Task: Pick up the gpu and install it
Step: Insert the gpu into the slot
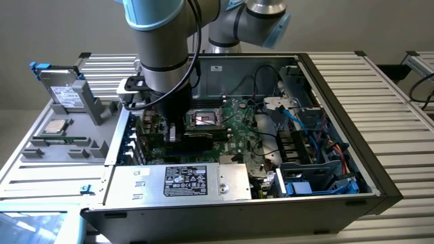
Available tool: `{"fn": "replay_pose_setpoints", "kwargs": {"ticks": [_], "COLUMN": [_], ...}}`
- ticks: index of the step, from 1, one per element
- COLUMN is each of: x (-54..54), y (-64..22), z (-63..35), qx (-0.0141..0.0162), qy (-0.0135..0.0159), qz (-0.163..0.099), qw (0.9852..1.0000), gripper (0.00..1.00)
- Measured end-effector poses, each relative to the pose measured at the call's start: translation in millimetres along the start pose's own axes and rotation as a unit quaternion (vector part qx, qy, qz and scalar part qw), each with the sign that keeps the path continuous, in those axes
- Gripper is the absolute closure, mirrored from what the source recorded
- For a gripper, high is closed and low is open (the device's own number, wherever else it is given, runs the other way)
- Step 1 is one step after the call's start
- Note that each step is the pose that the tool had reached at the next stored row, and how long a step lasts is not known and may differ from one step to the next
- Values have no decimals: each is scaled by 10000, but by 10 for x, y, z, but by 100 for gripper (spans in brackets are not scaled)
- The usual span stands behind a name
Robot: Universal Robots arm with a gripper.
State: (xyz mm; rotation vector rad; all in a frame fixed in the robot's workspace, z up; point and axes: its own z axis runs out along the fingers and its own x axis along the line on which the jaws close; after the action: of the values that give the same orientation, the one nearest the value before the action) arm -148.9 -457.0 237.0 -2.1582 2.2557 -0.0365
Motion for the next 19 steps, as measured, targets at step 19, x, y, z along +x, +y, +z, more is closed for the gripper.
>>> {"fn": "replay_pose_setpoints", "kwargs": {"ticks": [19], "x": [5], "y": [2], "z": [4], "qx": [-1], "qy": [3], "qz": [0], "qw": [10000], "gripper": [71]}}
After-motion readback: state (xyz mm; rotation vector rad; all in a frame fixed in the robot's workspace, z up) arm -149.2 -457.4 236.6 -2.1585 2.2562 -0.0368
